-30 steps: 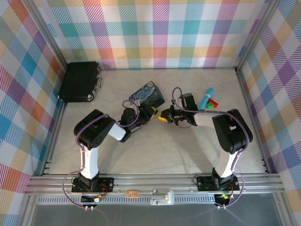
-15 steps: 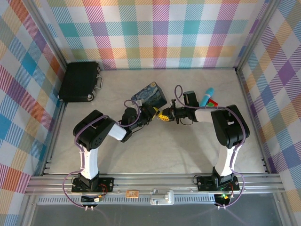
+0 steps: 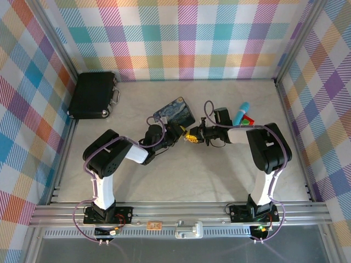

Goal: Unlock the padlock with the key

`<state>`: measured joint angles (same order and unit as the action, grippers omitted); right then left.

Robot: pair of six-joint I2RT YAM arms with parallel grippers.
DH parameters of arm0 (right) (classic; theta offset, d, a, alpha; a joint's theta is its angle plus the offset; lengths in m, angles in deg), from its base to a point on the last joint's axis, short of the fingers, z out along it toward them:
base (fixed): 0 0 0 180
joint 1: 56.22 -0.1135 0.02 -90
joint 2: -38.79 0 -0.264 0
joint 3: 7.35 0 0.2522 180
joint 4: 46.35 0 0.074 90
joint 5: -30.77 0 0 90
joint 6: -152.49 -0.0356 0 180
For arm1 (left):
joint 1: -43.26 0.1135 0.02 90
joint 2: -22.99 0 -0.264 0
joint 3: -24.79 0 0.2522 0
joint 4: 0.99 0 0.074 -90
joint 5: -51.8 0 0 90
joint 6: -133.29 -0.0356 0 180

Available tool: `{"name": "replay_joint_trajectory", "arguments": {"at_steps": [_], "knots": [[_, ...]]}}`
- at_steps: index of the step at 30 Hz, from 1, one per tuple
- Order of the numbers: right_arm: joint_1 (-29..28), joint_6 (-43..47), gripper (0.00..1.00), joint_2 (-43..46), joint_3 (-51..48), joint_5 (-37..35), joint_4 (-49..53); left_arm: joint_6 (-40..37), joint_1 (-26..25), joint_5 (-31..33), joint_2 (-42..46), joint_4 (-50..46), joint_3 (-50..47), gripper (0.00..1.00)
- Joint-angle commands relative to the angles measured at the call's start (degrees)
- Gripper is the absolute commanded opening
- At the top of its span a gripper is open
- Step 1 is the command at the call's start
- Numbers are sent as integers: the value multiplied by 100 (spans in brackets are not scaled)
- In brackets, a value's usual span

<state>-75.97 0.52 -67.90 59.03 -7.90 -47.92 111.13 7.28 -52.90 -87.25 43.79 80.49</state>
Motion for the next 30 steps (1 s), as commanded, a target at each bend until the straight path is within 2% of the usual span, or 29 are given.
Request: {"name": "replay_joint_trajectory", "arguments": {"at_steps": [1,4,12,16,18,23,30], "knots": [[67,250,20,435,-51,-1003,-319,-107,-387,-243,295,-427,-58,0],[84,455,30,686,-254,-1236,-121,-103,-383,178,390,-638,30,0],[72,590,40,1437,-1013,-1912,-328,-157,-390,813,523,-976,340,0],[-99,583,39,1660,-1219,-2265,-442,-44,-400,980,496,-809,295,0],[-220,495,35,1649,-1299,-2357,-623,85,-400,1037,462,-656,247,0],[-395,-157,29,1322,-1591,-2448,-1828,341,-417,1068,359,-317,195,0],[-627,-997,30,805,-1675,-2520,-3202,440,-433,1086,310,-154,163,0]]}}
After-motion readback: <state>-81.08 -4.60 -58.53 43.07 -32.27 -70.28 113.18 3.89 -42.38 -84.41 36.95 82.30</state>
